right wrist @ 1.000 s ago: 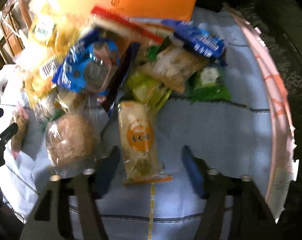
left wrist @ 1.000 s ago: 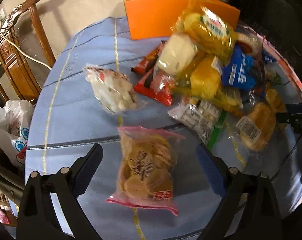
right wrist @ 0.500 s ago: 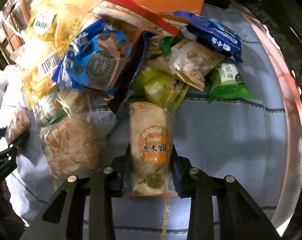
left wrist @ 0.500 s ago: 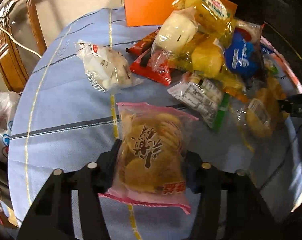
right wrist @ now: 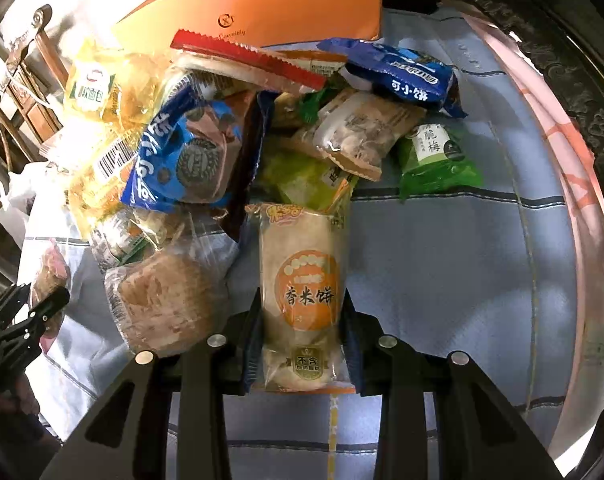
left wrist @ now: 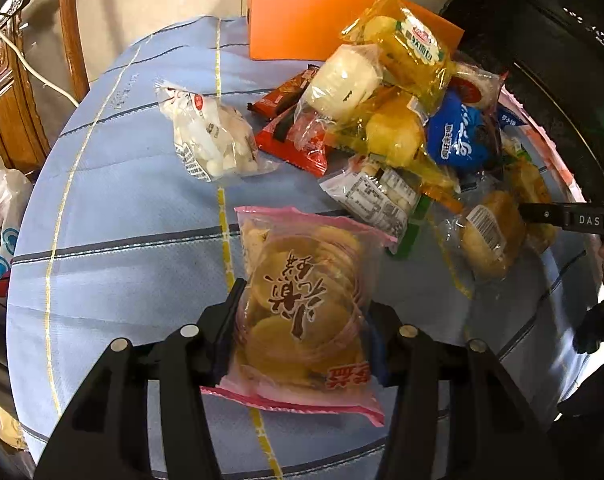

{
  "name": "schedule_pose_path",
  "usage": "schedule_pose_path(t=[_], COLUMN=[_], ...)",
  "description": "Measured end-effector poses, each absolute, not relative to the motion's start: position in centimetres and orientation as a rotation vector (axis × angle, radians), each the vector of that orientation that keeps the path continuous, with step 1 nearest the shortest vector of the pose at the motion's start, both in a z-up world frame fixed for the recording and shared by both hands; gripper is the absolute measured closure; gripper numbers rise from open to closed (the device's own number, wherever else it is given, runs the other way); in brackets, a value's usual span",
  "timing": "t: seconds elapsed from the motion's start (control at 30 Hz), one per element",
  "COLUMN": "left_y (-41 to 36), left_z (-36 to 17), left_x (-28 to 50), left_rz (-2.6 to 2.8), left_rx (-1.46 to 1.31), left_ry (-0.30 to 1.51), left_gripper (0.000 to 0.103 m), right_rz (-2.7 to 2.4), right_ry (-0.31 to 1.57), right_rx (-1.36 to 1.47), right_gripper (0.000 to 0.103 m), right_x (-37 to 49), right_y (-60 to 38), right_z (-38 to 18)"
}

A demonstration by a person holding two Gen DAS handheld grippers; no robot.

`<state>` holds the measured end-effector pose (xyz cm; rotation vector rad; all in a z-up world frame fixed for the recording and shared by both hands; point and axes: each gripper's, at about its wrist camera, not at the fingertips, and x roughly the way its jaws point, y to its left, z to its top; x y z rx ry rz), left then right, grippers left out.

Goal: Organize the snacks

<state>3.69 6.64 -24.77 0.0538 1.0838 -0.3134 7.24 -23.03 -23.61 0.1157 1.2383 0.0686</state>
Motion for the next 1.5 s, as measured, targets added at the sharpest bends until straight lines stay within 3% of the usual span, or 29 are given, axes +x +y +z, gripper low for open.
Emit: schedule_pose_path(t=[0.4, 0.93, 1.5], left_y=[6.0, 5.9, 5.3], left_z=[-21.9, -15.7, -7.9], left_x=[3.3, 4.7, 13.0], left_rz=[-0.303, -0.281, -0.293], left_rx=[0.058, 0.033, -0.007], left_ry=[1.037, 0.962, 0.827], left_gripper=[0.052, 0.052, 0.052], right_rz=[0.093, 0.160, 0.134], right_ry=[1.201, 1.046, 0.848], right_rx=[0.128, 0.166, 0.239], right_gripper=[0.069, 0.069, 0.069], right_x=[5.6, 6.4, 14.1], right_y=[-23.9, -24.6, -23.4], right_z=[-20.4, -12.2, -3.8])
